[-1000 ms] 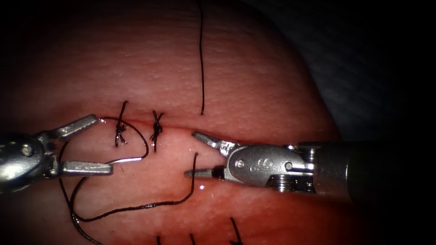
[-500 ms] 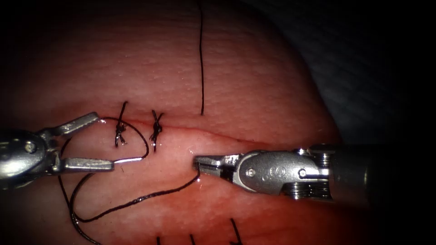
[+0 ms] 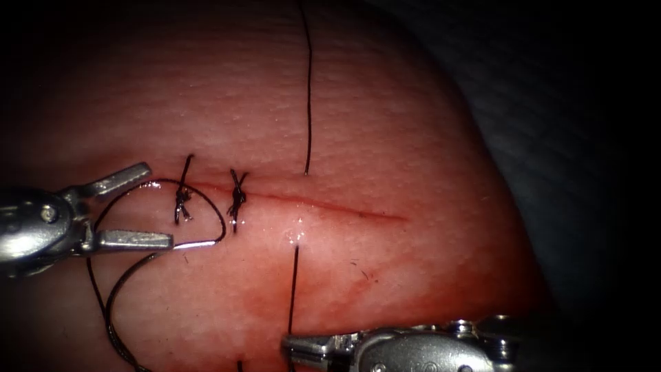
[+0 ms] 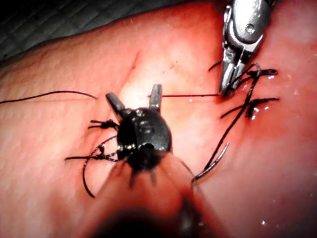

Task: Wound Closure
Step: Use the left hand to pull the suture through the wound until a short length is left atop of the wound

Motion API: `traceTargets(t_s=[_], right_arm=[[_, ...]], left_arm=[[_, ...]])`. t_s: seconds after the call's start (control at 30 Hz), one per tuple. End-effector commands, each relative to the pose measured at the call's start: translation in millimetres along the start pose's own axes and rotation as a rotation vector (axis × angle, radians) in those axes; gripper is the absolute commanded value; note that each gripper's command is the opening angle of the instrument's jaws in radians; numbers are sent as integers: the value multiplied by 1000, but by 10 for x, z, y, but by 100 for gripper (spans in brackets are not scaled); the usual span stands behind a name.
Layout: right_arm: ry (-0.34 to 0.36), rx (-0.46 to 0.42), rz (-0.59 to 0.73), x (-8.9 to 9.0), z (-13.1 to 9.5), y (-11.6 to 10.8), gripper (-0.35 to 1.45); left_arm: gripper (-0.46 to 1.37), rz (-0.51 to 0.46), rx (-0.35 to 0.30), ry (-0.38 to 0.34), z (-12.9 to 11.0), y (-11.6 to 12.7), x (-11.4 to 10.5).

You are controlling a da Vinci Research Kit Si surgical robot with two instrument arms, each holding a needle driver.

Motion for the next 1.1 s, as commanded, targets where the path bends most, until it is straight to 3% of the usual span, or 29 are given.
traceTargets(t_s=[0.03, 0.13, 0.33, 0.4, 0.53, 0.57, 0.6, 0.67, 0.7, 0.77, 0.8, 0.9, 1.1], right_arm=[[-9, 11, 6, 3, 0, -4, -35], [-14, 73, 24, 22, 2, -36, -35], [-14, 122, 33, 52, 2, -66, -35], [-8, 133, 30, 62, 3, -70, -35], [28, 101, 36, 63, 3, -58, -35], [60, 77, 37, 61, 2, -51, -7], [83, 44, 37, 58, -1, -42, 53], [79, -17, 35, 53, -4, -32, 111], [64, -60, 23, 49, -9, -24, 127], [54, -92, 16, 43, -16, -12, 135], [57, -118, 12, 30, -32, 9, 137], [59, -150, 15, 16, -49, 32, 136], [55, -206, -2, -9, -57, 70, 138]], left_arm=[[55, 2, 0, -1, 0, 0, -1], [55, 6, -2, -6, 1, -2, -4], [55, 6, -2, -6, 1, -3, -5], [55, 6, -2, -6, 1, -3, -5], [55, 7, -2, -6, 1, -3, -5], [55, 7, -2, -6, 1, -3, -6], [55, 7, -3, -6, 0, -3, -6], [56, 8, -4, -6, 0, -3, -6], [56, 8, -4, -6, -1, -4, -7], [56, 3, -5, -6, -2, -4, -8], [56, 4, -7, -6, -3, -5, -9], [56, 5, -8, -6, -4, -5, -9], [56, 4, -6, -6, -3, -5, -9]])
